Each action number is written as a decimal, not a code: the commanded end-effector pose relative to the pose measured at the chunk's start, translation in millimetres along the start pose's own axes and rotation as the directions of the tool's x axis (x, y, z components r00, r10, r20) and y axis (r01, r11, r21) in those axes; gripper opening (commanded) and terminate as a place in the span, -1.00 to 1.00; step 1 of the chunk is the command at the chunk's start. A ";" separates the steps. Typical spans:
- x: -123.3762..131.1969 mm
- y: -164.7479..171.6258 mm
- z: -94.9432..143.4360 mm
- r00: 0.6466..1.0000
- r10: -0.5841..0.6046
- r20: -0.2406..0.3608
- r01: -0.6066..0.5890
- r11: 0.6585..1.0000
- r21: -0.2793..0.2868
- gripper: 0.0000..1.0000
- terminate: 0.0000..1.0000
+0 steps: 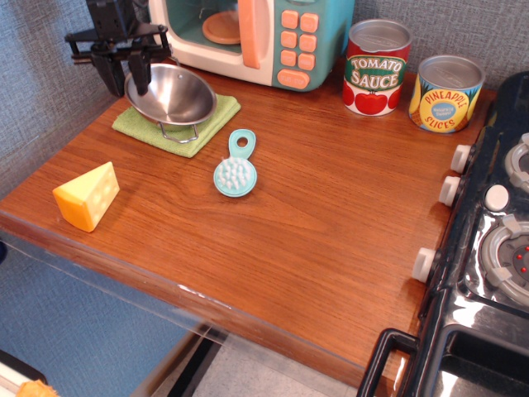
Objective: Place the colander on the green towel
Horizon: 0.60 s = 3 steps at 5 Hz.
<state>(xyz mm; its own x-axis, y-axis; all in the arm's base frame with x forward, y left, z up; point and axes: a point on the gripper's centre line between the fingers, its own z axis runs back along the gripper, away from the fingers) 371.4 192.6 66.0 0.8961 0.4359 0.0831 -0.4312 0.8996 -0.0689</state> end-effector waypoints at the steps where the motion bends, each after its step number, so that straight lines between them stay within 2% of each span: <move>1: -2.7 -19.9 45.4 0.992 -0.081 0.097 0.079 0.996 0.030 1.00 -1.00; 2: -11.3 -38.6 62.6 0.983 -0.146 0.110 0.145 0.989 0.022 1.00 -1.00; 3: -21.7 -63.3 58.2 0.953 -0.289 0.093 0.289 0.957 0.005 1.00 -1.00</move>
<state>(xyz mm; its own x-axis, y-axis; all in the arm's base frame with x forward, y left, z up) 378.6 125.1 102.2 0.9788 0.1651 0.1209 -0.1599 0.9858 -0.0516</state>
